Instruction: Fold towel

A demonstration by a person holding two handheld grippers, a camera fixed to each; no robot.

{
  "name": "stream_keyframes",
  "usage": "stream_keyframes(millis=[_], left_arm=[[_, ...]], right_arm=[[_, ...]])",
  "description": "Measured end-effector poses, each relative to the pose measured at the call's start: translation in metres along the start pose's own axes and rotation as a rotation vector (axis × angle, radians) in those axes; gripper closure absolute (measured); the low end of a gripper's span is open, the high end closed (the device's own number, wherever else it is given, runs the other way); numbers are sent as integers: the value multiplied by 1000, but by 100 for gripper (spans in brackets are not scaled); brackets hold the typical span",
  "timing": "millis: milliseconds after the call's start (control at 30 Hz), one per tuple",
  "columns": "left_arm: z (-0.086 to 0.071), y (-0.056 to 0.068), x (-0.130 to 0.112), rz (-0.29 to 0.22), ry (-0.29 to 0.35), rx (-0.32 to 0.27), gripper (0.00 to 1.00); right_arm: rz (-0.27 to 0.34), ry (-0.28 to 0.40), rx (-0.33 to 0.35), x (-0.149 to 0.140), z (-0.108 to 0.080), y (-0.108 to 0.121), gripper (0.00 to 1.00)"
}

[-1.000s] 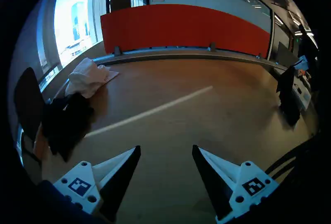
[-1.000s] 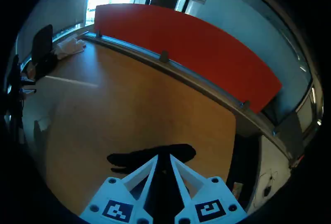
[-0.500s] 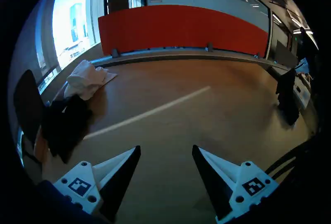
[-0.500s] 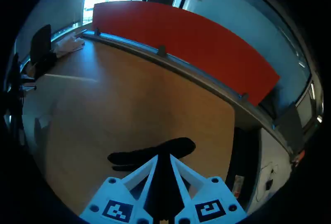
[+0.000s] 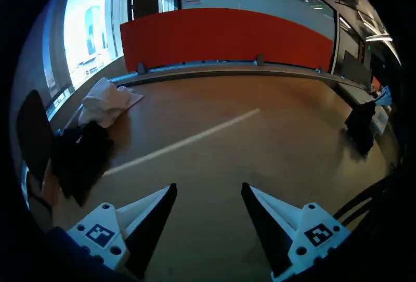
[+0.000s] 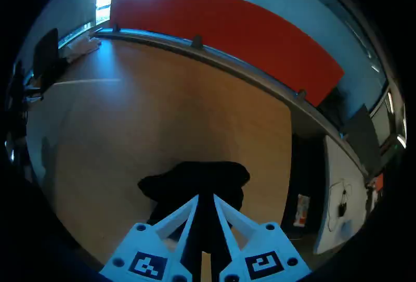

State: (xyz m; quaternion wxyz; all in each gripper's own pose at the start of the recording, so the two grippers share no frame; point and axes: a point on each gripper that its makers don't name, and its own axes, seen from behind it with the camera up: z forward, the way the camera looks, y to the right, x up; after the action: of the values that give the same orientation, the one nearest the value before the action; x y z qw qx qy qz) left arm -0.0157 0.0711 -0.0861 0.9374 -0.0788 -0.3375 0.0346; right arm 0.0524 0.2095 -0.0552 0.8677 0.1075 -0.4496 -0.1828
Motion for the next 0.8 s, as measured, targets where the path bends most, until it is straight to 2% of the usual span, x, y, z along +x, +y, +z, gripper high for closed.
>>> stream_keyframes(millis=[333,800], left_arm=[[-5,-4,-4,8,-1,7,8],[-8,-7,-6,13,-2,16,8]], right_arm=[[73,-51,-31,-42,3,8,95],[145,-121,-72,-82,12,18,95]])
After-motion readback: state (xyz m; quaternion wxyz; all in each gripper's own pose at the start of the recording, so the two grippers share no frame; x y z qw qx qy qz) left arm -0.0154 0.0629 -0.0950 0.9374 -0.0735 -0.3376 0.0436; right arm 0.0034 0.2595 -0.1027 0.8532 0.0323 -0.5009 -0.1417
